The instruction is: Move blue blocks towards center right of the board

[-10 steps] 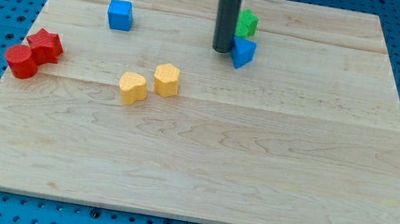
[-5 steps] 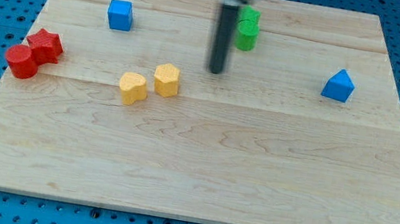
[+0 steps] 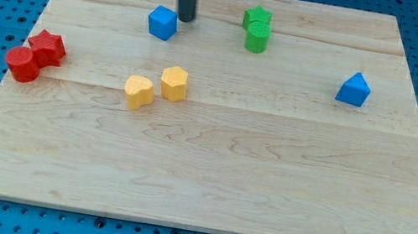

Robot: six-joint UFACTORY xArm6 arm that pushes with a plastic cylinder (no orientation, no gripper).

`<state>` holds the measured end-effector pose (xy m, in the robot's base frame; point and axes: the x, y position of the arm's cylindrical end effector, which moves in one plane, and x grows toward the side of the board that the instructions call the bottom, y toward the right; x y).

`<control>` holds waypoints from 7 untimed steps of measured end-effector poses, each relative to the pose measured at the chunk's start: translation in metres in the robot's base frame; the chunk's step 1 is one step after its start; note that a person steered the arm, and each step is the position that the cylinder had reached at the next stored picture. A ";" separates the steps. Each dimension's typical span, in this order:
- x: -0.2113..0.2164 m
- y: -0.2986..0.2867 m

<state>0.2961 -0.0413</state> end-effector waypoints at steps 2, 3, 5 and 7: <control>-0.040 -0.110; -0.040 -0.152; -0.004 -0.190; 0.037 -0.140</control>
<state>0.3331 -0.1809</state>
